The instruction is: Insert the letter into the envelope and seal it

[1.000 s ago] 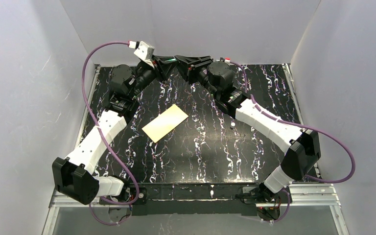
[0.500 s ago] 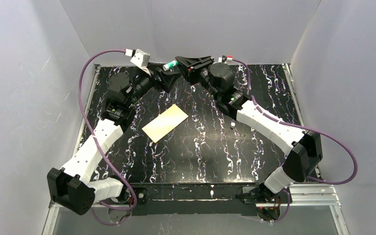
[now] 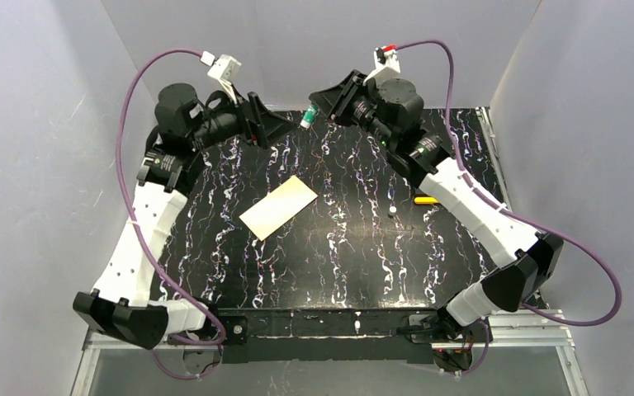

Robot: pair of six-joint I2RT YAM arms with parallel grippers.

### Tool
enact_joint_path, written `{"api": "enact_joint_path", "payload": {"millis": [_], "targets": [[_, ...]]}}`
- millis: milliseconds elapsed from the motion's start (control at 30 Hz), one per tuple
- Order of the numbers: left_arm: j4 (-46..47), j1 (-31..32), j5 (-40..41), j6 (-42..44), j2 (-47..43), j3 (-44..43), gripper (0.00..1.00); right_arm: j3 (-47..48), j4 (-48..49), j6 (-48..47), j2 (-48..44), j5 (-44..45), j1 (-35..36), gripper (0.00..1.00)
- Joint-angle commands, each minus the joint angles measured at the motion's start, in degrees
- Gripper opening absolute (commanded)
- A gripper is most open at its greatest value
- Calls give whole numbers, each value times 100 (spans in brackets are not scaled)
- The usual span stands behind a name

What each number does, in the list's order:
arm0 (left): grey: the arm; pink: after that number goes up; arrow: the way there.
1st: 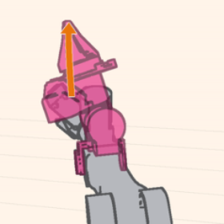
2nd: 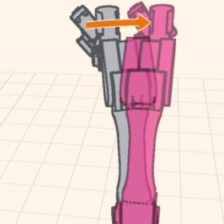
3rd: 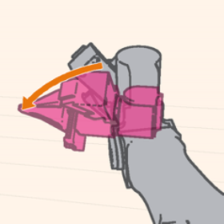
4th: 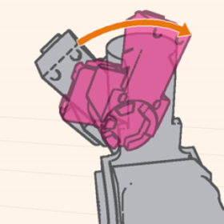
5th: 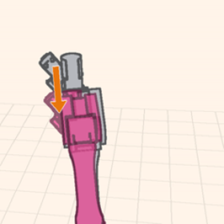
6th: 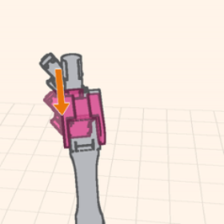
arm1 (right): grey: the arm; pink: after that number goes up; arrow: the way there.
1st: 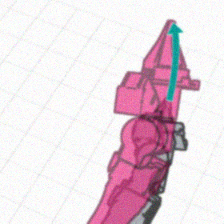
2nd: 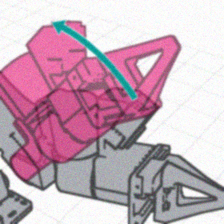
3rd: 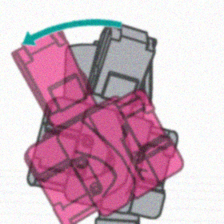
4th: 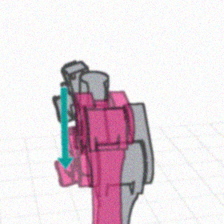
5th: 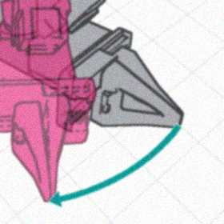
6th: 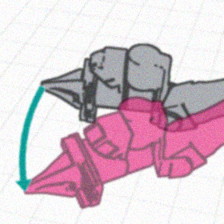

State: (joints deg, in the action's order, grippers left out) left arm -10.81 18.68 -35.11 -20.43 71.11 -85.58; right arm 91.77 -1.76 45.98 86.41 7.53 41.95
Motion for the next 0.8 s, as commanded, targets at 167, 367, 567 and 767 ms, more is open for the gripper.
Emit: {"api": "enact_joint_path", "payload": {"millis": [167, 367, 567, 767], "targets": [[-775, -347, -2379, -690, 771, -576, 65, 732, -675, -1747, 75, -2385, -144, 1], [-223, -352, -2439, -1150, 687, -243, 58, 722, -310, -1527, 159, -2952, -144, 1], [1219, -352, -2785, -2296, 634, 173, 41, 583, 259, -1087, 184, -3236, -148, 1], [1016, -347, -2595, -2199, 606, 210, 12, 428, 772, -677, 243, -3392, -144, 1]]}}
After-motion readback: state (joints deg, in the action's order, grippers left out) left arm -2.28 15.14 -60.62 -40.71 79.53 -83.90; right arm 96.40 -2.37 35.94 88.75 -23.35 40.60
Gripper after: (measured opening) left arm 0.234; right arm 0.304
